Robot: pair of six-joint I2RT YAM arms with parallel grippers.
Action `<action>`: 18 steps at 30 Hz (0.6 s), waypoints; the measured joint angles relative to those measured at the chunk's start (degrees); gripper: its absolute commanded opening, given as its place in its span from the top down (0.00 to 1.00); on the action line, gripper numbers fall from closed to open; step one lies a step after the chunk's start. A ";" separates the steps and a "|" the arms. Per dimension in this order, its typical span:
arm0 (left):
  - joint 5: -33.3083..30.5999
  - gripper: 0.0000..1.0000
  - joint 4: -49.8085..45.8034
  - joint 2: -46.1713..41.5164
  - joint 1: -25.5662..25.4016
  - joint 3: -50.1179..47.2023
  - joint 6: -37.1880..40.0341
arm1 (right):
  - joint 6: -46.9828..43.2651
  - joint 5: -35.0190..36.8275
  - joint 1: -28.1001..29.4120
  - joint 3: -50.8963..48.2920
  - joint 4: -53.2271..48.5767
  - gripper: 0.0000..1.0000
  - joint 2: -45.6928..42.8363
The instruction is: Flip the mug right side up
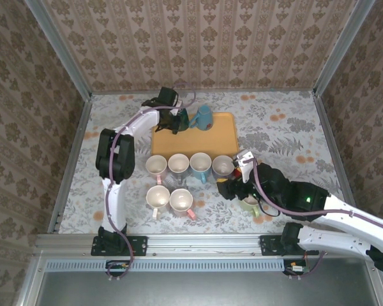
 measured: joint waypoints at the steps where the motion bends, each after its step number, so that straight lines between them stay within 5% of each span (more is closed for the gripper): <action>1: -0.37 0.95 0.04 -0.42 -0.02 -0.48 0.00 | 0.07 0.00 0.00 0.00 -0.15 0.17 -0.35; 11: -1.44 0.94 1.55 -17.22 0.31 -13.14 -1.16 | 1.70 -0.02 0.00 0.00 -0.79 0.18 -3.08; 18: 10.03 0.90 19.43 -41.75 1.66 -27.61 -12.92 | 3.72 0.02 -0.20 0.02 1.18 0.20 -0.87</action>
